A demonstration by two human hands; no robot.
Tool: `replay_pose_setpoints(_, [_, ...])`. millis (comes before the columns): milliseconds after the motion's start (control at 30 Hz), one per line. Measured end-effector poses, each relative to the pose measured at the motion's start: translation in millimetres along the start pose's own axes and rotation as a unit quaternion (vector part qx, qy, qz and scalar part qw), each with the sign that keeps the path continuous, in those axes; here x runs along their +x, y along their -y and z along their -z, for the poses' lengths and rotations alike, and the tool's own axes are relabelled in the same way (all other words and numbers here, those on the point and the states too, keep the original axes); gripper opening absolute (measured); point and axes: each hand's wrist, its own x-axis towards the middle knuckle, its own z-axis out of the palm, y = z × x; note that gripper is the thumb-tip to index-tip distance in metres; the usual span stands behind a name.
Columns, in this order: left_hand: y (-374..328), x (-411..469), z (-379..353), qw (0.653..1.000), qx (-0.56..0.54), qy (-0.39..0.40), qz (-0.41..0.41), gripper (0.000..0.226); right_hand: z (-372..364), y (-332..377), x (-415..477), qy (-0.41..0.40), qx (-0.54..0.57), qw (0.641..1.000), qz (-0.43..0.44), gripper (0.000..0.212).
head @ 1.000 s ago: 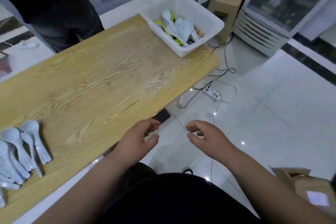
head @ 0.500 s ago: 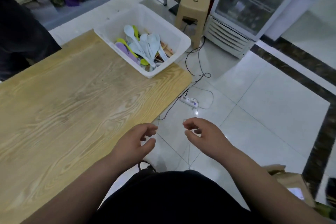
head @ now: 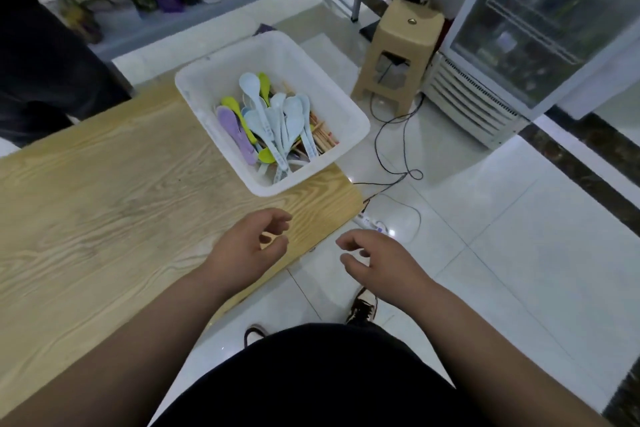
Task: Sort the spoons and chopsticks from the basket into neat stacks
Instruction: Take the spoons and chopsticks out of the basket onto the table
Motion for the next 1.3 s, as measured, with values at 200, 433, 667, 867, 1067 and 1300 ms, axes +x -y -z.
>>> replay_pose_setpoints(200, [-19.4,13.0,-27.3,0.995,-0.013,-0.069,0.065,0.033,58.3,-2.5,81.8,0.049,-0.001,0.994,0.096,0.02])
replay_pose_setpoints(433, [-39.4,22.5,-46.6,0.983,-0.053,-0.139,0.11,0.034,86.7,10.4,154.5,0.066,-0.019,0.986,0.153,0.019])
replay_pose_setpoints(667, [-44.4,64.5,-12.3,0.964,-0.117,-0.194,0.137,0.028,89.2,31.0,228.2,0.053,-0.072,0.991,0.1,0.029])
replay_pose_setpoints(867, [-21.8,156.0,29.9,0.972,-0.081,-0.171,0.142,0.025,71.0,43.9,287.2,0.077,-0.158,0.984,-0.002,0.048])
replay_pose_setpoints(1067, [24.6,245.0,30.3,0.982,0.028,-0.073,0.173,0.034,40.0,31.8,328.2,0.074,-0.183,0.977,-0.085,0.04])
replay_pose_setpoints(1300, [41.1,288.1,-2.6,0.949,0.269,0.07,0.146,0.039,20.1,9.1,352.1,0.067,-0.184,0.974,-0.118,0.038])
